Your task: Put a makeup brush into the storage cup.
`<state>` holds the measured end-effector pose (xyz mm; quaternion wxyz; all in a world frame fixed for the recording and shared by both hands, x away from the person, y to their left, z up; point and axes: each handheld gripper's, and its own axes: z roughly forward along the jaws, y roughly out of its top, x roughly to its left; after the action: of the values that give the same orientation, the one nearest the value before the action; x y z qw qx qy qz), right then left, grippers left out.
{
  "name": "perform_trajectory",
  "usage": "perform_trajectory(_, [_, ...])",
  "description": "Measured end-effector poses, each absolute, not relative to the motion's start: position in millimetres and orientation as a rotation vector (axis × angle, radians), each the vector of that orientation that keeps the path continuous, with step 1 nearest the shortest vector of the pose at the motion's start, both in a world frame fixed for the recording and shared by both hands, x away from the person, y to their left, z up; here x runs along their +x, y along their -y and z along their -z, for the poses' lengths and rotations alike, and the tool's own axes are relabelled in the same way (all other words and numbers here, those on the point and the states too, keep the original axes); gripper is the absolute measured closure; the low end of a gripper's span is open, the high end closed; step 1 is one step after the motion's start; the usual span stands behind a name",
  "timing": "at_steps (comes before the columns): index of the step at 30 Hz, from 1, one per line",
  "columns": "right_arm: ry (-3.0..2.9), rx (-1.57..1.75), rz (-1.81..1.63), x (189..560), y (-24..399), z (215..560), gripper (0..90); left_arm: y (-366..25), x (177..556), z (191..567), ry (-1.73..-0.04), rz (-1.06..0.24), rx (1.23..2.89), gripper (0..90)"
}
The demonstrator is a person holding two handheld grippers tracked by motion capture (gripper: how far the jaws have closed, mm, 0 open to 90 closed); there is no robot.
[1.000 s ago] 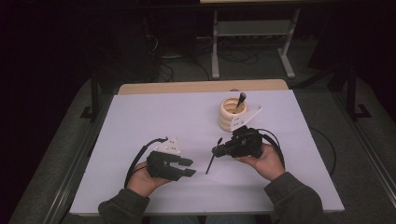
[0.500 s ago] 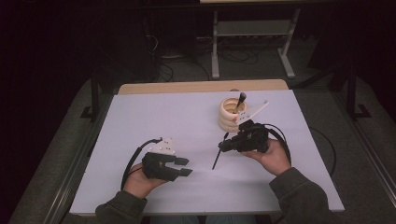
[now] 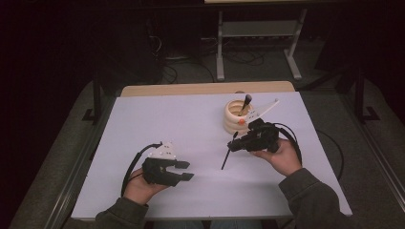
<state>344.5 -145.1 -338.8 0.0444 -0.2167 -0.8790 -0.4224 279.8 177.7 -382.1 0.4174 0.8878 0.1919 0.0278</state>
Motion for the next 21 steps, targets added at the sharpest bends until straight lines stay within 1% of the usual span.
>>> perform_trajectory(21, [2.701,-0.686,1.276,352.6,151.8,331.7,84.6,-184.4,279.5,381.9,-0.482,-0.091,2.235,55.0])
